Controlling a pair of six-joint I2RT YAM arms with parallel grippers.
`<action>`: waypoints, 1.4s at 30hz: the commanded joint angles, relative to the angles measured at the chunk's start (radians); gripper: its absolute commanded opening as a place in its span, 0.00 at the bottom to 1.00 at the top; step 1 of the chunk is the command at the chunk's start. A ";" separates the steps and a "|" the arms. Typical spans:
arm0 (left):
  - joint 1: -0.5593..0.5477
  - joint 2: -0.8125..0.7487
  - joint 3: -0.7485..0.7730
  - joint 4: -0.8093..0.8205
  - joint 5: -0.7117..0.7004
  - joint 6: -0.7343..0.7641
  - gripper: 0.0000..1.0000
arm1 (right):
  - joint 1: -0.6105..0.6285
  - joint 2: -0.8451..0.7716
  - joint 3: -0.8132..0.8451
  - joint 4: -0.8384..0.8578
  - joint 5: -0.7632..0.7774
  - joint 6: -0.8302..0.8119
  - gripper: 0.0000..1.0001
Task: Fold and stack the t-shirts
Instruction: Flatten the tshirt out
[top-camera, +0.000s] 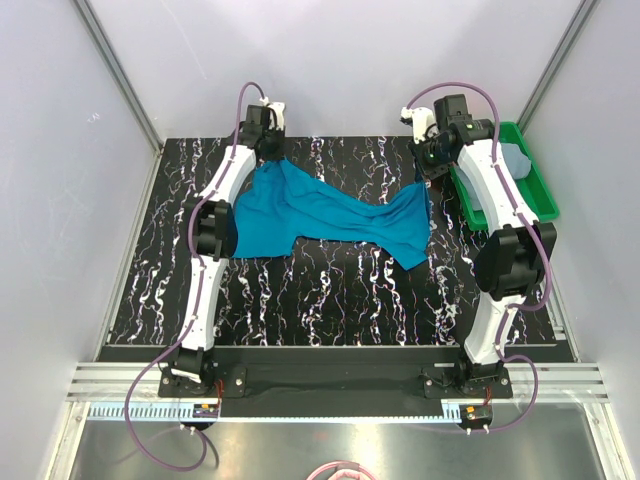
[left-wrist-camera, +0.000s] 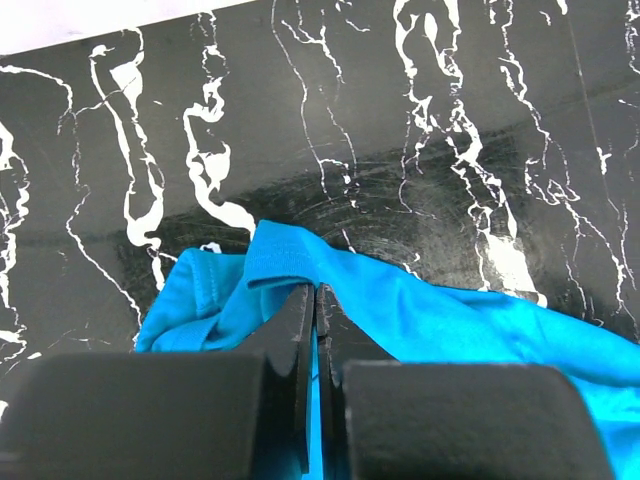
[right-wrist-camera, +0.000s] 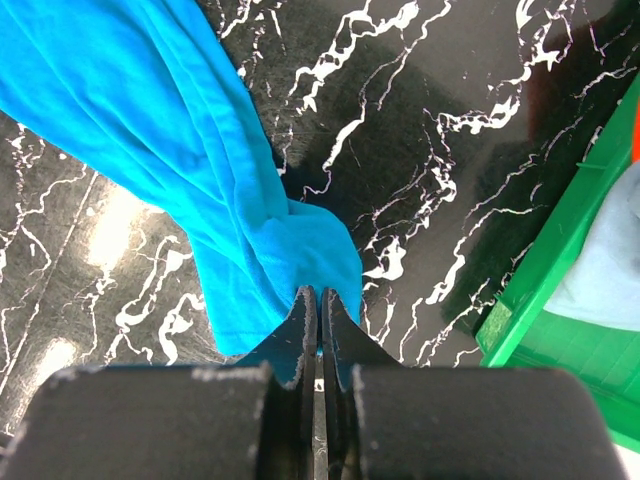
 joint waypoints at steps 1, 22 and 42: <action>-0.002 -0.055 0.035 0.036 0.032 0.002 0.00 | 0.013 -0.018 0.036 0.032 0.035 0.001 0.00; 0.262 -0.664 -0.050 0.076 0.277 0.144 0.00 | -0.237 -0.056 0.393 0.078 0.106 0.211 0.00; 0.301 -1.273 -0.406 0.023 0.457 0.192 0.00 | -0.254 -0.484 0.332 0.035 -0.106 0.275 0.00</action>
